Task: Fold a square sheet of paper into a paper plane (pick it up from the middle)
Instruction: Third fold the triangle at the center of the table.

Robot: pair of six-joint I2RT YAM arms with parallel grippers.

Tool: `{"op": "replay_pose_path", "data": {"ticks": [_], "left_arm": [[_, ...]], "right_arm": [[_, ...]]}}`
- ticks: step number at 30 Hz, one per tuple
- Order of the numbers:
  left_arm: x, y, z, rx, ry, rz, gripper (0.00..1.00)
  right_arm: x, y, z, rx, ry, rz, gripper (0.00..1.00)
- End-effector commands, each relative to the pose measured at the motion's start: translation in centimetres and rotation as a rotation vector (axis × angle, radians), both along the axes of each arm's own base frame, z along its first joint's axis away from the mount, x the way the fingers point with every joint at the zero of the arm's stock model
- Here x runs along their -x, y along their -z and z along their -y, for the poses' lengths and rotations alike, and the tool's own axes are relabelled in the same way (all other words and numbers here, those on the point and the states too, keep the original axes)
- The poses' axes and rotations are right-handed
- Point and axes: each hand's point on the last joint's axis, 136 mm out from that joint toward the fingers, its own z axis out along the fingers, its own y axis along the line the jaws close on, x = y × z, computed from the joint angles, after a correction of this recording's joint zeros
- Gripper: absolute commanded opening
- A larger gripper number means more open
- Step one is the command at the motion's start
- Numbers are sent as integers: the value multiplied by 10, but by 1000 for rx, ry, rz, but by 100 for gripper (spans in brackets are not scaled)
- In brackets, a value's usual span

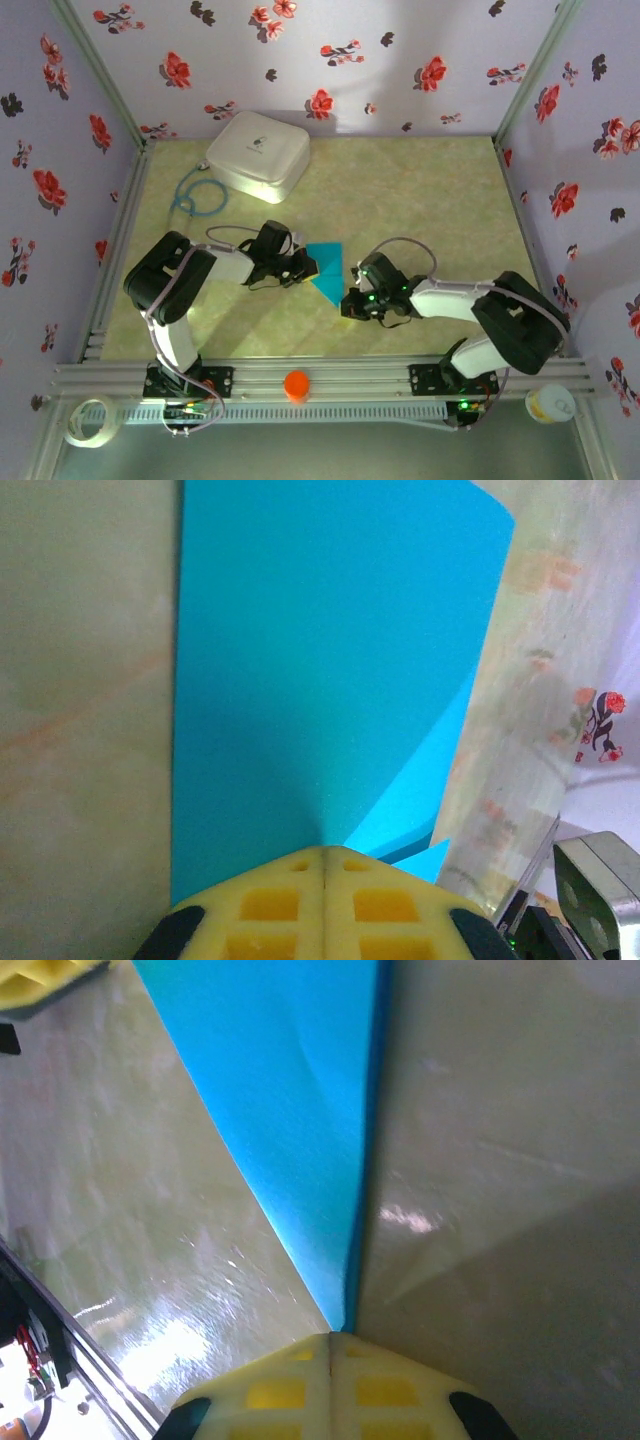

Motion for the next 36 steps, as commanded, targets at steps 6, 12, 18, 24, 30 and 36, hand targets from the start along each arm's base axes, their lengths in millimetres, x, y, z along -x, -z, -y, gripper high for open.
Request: {"op": "replay_pose_path", "data": {"ticks": [6, 12, 18, 24, 30, 36], "left_arm": [[11, 28, -26, -104, -64, -67, 0], [5, 17, -29, -79, -115, -17, 0], [1, 11, -30, -55, -168, 15, 0], [0, 6, -33, -59, -183, 32, 0], [2, 0, -33, -52, -183, 46, 0], [3, -2, -33, -55, -186, 54, 0]], "right_arm": [[-26, -33, 18, 56, 88, 136, 8], [-57, -52, 34, 144, 173, 277, 27], [-79, -61, 40, 173, 253, 377, 37], [-85, -59, 36, 143, 295, 368, 40], [-80, -48, 21, 131, 244, 285, 39], [-77, -55, -17, -30, 160, 222, 35]]}}
